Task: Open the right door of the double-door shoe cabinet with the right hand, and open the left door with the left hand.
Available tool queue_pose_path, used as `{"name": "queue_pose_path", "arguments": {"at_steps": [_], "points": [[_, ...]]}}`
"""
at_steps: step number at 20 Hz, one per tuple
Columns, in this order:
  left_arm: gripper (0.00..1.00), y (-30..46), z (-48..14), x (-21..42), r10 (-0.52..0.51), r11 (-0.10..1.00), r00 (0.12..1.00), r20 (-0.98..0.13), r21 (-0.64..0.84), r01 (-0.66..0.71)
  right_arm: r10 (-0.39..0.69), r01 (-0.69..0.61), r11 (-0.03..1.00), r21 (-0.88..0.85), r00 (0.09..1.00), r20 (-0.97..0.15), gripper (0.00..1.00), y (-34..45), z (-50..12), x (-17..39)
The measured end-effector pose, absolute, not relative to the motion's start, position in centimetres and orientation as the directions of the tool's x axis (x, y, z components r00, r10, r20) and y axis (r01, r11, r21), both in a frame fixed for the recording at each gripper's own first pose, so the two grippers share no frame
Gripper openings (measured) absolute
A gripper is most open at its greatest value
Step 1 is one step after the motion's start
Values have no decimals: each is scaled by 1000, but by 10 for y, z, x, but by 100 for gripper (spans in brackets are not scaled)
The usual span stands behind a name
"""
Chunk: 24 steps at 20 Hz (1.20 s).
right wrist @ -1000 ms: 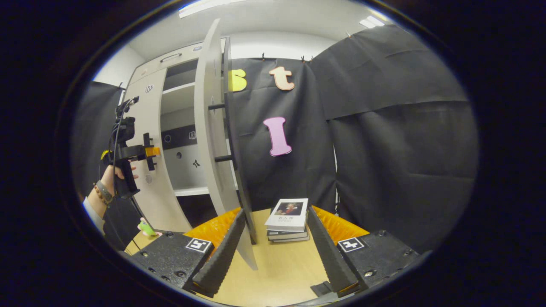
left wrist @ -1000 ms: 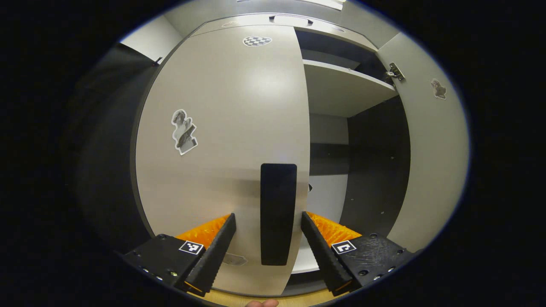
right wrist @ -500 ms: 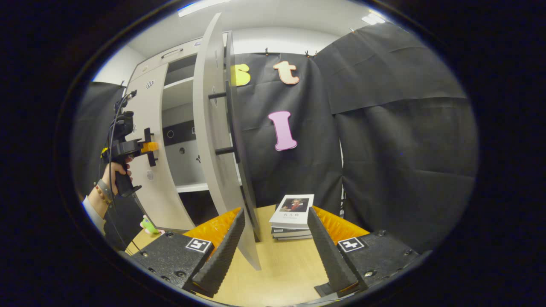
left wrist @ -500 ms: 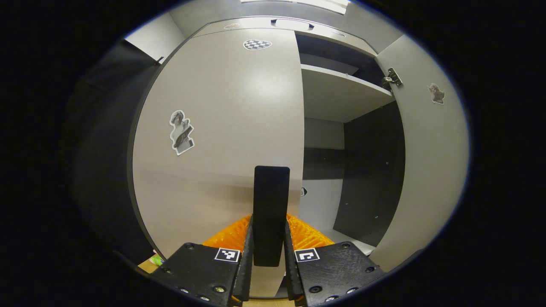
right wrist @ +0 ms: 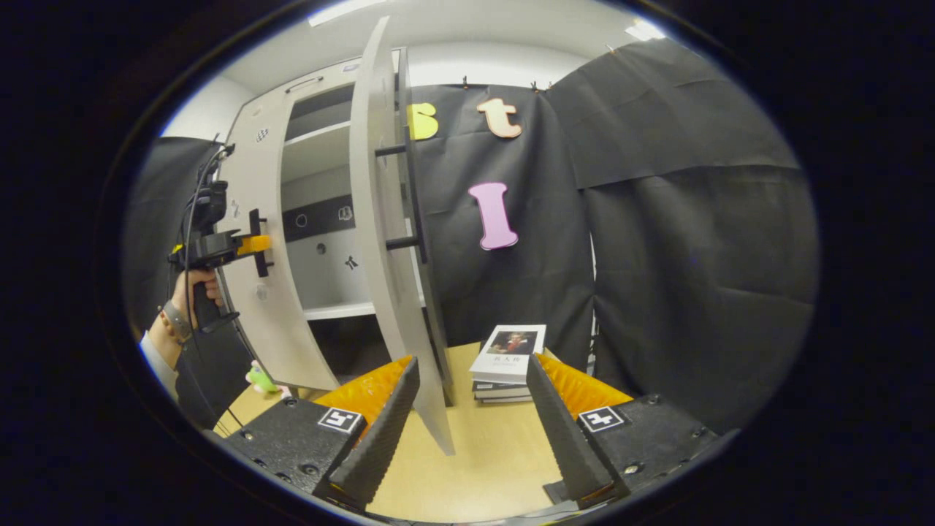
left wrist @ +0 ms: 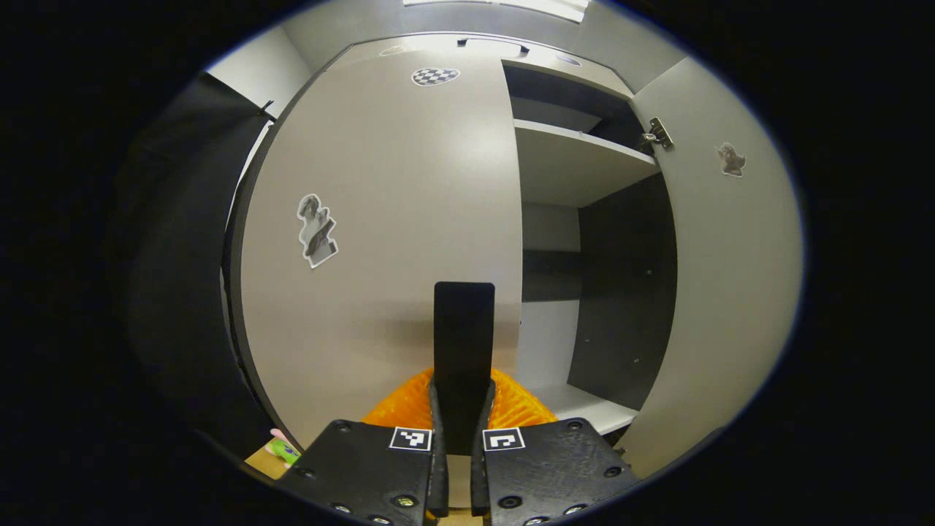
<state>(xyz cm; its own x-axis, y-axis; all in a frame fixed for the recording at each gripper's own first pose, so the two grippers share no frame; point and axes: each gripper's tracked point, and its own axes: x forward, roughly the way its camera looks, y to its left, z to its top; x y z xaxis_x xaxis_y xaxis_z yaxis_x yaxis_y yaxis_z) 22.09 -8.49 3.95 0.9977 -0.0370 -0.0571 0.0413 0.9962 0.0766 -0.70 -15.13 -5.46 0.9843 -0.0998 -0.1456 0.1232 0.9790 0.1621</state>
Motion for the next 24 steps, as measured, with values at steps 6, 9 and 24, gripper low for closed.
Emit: {"name": "queue_pose_path", "arguments": {"at_steps": [6, 9, 24], "points": [[10, -62, 45, 167, -71, 991, 995, -74, 104, 79, -92, 108, 985, 136, 989, -120, 93, -137, -44, -21], [10, -48, 49, 144, -54, 991, 995, -85, 117, 64, -94, 107, 987, 122, 989, -113, 93, -130, -40, -23], [7, 76, 72, 67, 82, 993, 996, -43, 90, -78, -24, 32, 996, 89, 996, -81, 93, -66, -21, -10]]}}
